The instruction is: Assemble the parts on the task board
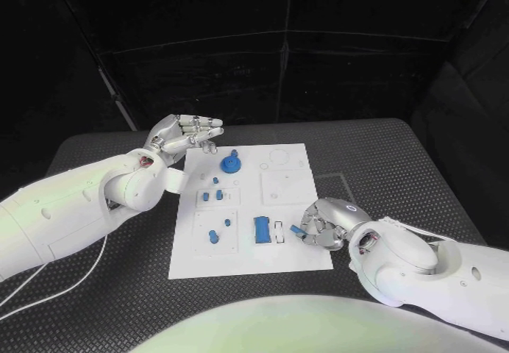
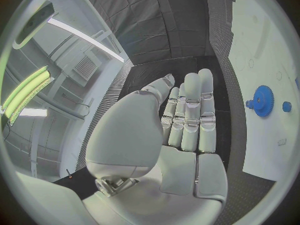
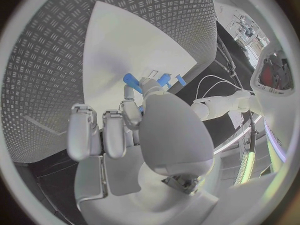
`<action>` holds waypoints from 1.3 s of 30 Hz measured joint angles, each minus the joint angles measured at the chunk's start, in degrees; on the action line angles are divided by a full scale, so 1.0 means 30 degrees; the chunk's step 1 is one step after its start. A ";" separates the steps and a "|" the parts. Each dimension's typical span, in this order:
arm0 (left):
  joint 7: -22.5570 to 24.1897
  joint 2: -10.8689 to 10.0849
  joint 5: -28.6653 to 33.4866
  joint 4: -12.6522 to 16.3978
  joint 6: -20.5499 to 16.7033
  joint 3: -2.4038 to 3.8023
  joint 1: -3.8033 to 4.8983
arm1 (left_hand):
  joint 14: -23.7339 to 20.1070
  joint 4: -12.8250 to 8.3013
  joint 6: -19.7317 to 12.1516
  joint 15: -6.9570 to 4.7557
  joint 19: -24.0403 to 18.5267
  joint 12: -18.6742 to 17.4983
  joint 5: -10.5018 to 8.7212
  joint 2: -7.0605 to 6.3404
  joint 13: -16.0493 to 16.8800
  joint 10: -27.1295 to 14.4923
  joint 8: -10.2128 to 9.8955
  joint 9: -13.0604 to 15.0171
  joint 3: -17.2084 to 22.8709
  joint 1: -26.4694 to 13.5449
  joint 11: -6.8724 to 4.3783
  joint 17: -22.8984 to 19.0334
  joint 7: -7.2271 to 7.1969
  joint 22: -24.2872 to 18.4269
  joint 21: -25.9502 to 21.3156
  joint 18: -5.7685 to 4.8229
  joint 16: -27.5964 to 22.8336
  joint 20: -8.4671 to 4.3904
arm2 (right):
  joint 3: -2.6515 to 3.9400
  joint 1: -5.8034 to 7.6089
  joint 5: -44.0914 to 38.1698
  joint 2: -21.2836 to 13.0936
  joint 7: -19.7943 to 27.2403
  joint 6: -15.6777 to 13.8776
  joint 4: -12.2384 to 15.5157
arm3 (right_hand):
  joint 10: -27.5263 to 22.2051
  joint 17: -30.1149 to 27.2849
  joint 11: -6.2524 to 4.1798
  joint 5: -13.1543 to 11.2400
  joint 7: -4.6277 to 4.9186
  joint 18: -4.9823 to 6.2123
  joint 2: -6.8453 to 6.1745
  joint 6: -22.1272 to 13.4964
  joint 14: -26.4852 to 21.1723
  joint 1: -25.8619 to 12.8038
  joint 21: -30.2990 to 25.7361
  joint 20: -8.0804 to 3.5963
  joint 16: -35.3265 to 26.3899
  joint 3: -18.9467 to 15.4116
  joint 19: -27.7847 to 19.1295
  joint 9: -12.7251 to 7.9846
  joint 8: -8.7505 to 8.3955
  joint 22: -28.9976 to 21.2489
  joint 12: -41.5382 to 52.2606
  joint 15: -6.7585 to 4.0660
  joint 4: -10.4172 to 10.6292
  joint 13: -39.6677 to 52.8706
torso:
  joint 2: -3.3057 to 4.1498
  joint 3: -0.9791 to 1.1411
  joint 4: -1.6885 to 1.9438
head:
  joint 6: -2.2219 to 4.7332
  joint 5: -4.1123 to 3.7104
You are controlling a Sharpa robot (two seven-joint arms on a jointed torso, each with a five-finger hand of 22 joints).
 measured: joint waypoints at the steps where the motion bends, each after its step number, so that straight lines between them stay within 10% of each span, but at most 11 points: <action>1: -0.0001 -0.0001 0.0000 0.0005 0.0001 0.0000 -0.0006 | 0.0000 0.0000 0.0000 0.0000 0.0000 0.0000 0.0000 0.0000 0.0000 0.0000 0.0000 0.0000 0.0000 0.0000 0.0000 0.0000 0.0001 0.0000 0.0000 -0.0001 0.0000 0.0000 | 0.0000 0.0000 0.0094 0.0090 0.0018 -0.0110 -0.0021 | 0.0000 0.0000 0.0000 0.0000 0.0000 -0.0001 0.0000 0.0000 0.0000 0.0000 0.0000 0.0000 0.0000 0.0027 0.0000 0.0005 0.0052 0.0000 0.0001 0.0000 0.0027 -0.0001 | 0.0004 0.0000 -0.0007 | 0.0000 0.0013; 21: -0.0025 -0.0067 0.0000 0.0143 0.0041 0.0000 -0.0008 | 0.0000 0.0000 0.0000 0.0000 0.0000 0.0000 0.0000 0.0000 0.0000 0.0000 0.0000 0.0000 0.0000 0.0000 0.0000 0.0003 0.0000 0.0003 0.0000 -0.0001 0.0000 0.0000 | 0.0007 0.0003 0.2626 0.2054 0.0174 -0.0592 -0.1501 | 0.0244 -0.0002 0.0031 0.1179 -0.0080 -0.0001 -0.0198 0.0267 -0.0001 -0.2775 0.0072 -0.0004 0.0147 -0.0326 0.0133 0.0272 0.0211 0.0000 0.0346 -0.0001 0.0402 0.0319 | 0.0015 -0.0015 -0.0002 | 0.0000 0.0161; 39: -0.0067 -0.0089 0.0000 0.0171 0.0077 0.0001 -0.0007 | 0.0000 0.0000 0.0000 0.0000 0.0000 0.0000 0.0000 0.0000 0.0000 0.0000 0.0000 0.0000 0.0000 0.0000 0.0000 0.0006 0.0000 0.0005 0.0000 -0.0001 0.0000 0.0000 | 0.0015 0.0011 0.3114 0.2597 0.0038 -0.0597 -0.1891 | 0.0375 -0.0003 0.0034 0.0238 -0.0141 0.0000 0.0076 0.0335 -0.0071 -0.4456 0.0072 -0.0075 0.0147 -0.1700 0.0204 0.0397 0.0216 0.0000 0.0346 -0.0070 0.0410 0.0417 | -0.0011 0.0015 -0.0026 | 0.0000 0.0179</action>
